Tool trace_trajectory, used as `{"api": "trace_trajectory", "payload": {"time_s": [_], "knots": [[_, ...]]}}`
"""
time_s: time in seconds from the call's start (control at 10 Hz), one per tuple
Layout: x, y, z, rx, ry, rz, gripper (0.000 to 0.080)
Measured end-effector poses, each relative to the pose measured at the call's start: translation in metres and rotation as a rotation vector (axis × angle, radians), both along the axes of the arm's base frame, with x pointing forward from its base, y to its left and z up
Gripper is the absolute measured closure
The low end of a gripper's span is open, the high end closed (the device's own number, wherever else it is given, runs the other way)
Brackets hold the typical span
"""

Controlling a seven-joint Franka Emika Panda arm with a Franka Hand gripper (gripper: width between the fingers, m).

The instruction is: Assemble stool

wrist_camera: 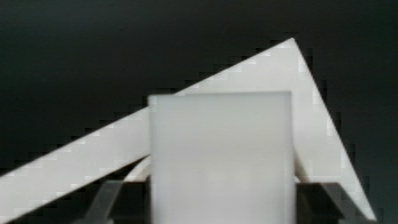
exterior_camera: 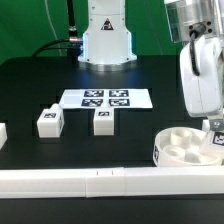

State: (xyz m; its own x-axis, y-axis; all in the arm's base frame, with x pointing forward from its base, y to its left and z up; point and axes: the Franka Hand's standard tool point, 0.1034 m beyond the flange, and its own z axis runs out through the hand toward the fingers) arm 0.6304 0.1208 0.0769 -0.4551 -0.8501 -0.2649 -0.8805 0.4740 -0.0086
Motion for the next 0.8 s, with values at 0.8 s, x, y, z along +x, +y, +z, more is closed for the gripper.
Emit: {"api": "trace_trajectory", "payload": {"time_s": [0.8], "knots": [[0.008,-0.014,0.031,-0.029,-0.088,0.231,0.0152]]}}
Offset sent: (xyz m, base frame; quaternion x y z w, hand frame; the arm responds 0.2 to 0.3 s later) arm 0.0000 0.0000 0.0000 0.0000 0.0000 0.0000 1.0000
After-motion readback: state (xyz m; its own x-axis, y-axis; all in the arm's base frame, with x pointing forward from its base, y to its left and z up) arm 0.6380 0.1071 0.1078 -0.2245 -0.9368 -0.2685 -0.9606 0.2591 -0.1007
